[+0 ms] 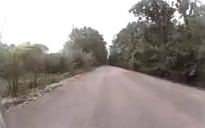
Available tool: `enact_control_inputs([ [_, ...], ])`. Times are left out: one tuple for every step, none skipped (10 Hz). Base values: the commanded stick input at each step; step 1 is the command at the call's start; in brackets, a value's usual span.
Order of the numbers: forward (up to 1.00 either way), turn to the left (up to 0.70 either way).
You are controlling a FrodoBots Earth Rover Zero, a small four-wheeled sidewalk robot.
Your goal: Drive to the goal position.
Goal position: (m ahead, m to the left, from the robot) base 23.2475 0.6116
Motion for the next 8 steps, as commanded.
enact_control_inputs([
  [0.70,0.00],
  [0.70,0.00],
  [0.70,0.00],
  [0.70,0.00],
  [0.70,0.00],
  [0.70,0.00],
  [0.70,0.00],
  [0.70,0.00],
])
